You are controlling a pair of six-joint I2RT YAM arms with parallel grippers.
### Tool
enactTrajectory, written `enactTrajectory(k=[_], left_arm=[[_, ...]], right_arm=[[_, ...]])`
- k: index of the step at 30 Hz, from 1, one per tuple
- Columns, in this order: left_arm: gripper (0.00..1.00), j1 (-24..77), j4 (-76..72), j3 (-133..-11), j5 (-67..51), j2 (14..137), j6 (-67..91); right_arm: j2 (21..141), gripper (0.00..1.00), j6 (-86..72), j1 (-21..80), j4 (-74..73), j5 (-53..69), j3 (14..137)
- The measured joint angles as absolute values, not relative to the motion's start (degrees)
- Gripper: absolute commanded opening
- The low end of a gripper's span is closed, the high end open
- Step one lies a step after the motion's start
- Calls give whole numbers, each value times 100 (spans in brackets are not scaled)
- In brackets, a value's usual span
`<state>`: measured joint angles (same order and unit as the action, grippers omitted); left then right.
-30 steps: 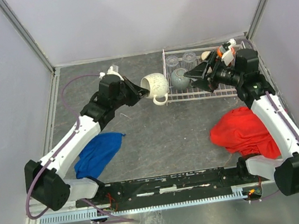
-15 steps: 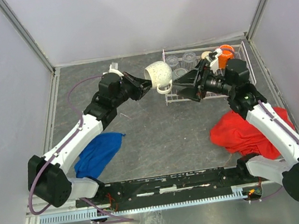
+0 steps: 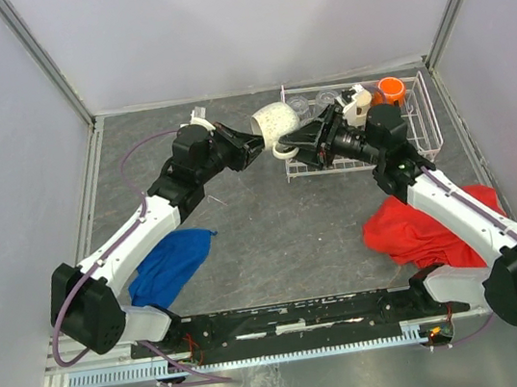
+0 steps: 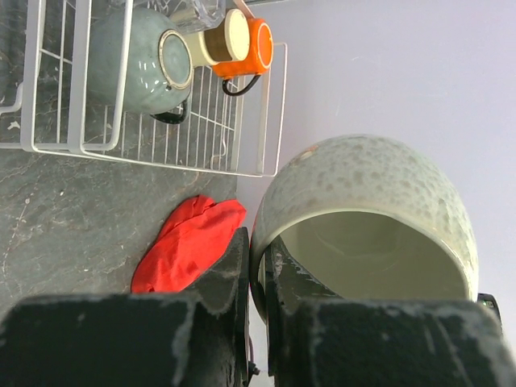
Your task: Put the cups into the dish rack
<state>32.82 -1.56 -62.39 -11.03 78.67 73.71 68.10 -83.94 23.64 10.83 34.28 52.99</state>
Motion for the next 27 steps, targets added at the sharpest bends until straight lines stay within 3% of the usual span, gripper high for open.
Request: enactTrajectory(k=[3,14,16,19,23,25,27], left_arm=[[3,3282,-209,-6239,-1105,7867,7371],[3,3271,-355,-6239,-1111,7913,7391],[3,3269,-357,-6239,-1111,7913,7391],[3,3271,-377,-6239,-1109,7913,7415],[3,3260,-486,-6237,-1116,7911,7408],[7,3260,-484,-6237,-1116,7911,7408],[21,3264,-462,-6237,-1116,7911,7408]], right_arm=[[6906,42,-8495,2467,1297,3312,5286],[7168,39,-8722,2731,1721,3070,5258],[7199,29,-8739,2757,1765,3048,5258],[7210,2,-8914,2777,1850,3024,5247],[7185,1,-8997,2797,1968,2963,5196],[7161,1,-8952,2799,1929,2947,5194],[7102,1,-8805,2797,1752,2952,5229]])
